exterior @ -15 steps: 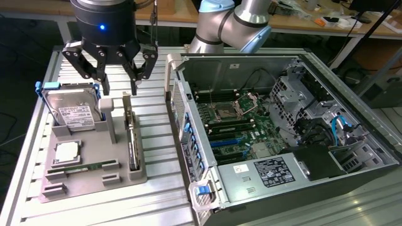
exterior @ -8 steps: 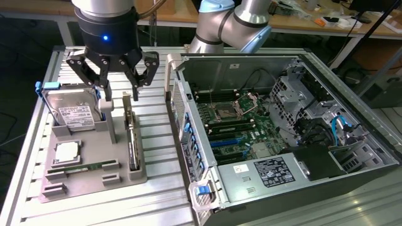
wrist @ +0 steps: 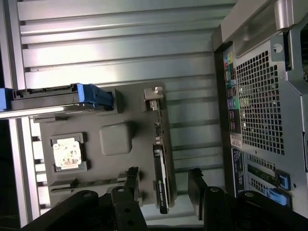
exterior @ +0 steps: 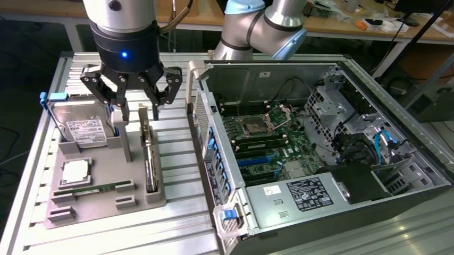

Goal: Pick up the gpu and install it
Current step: 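Pick up the gpu and move the gpu toward the slot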

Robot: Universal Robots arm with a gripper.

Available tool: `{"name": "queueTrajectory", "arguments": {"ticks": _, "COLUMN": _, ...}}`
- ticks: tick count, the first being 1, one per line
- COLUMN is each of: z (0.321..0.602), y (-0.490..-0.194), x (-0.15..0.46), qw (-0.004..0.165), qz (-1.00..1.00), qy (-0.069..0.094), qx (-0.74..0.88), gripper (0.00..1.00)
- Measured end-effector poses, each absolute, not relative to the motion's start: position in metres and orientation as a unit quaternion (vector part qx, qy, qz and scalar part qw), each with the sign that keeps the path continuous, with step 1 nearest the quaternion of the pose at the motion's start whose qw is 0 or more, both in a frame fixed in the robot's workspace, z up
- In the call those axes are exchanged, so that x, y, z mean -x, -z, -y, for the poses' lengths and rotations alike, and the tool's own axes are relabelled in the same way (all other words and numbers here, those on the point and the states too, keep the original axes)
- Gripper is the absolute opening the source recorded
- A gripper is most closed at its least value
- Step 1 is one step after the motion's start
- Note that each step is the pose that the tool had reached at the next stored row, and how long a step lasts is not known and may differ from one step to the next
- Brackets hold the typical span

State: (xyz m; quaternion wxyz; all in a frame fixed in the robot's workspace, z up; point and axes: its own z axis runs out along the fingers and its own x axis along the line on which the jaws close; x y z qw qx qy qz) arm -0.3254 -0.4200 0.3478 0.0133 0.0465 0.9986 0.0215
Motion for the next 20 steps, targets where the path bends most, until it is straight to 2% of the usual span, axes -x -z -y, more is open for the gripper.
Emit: {"name": "queueTrajectory", "arguments": {"ticks": 20, "z": 0.421, "y": -0.307, "x": 0.322, "qw": 0.013, "qz": -0.999, "qy": -0.022, "qx": -0.046, "gripper": 0.54}}
